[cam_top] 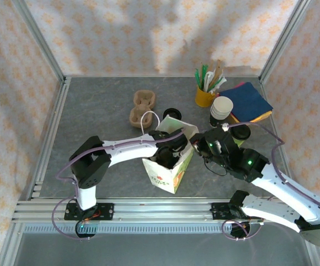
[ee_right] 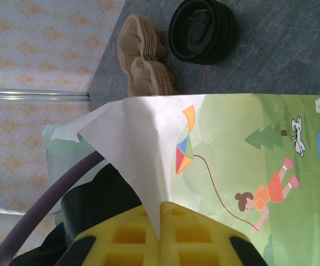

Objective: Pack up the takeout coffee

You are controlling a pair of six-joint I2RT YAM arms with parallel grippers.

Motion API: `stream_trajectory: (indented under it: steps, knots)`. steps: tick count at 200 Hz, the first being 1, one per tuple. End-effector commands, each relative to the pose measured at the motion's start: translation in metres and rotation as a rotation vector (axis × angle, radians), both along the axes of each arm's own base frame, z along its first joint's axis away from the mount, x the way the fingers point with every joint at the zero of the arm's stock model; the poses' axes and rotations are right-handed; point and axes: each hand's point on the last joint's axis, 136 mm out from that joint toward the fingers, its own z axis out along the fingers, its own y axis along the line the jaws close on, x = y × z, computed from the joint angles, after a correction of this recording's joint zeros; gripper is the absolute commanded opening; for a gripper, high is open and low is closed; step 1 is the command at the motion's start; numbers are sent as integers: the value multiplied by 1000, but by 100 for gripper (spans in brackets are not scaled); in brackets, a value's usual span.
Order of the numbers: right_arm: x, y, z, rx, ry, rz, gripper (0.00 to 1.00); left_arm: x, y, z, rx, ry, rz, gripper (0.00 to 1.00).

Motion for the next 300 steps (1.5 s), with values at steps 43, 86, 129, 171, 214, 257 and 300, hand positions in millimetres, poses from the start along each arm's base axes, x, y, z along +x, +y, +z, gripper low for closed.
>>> stream_trajectory:
  steps: [43,86,129,171,214,257,300]
  knots:
    - [6,5,64,165,-158,3,0,-7,9,-22,60,32,-14,10]
    - [7,-7,49,80,-133,-36,0,3,8,-4,57,-21,3,10]
    - [9,-13,19,-62,-96,-32,0,18,7,39,8,-107,66,10]
    - [9,-6,7,-117,-96,26,0,23,14,61,27,-144,90,10]
    - [9,-11,4,-165,-93,23,0,33,15,93,-14,-193,132,9]
    - [10,-9,9,-180,-117,47,0,36,9,128,-93,-224,146,15]
    - [14,-13,16,-217,-128,28,0,36,14,176,-170,-282,172,17]
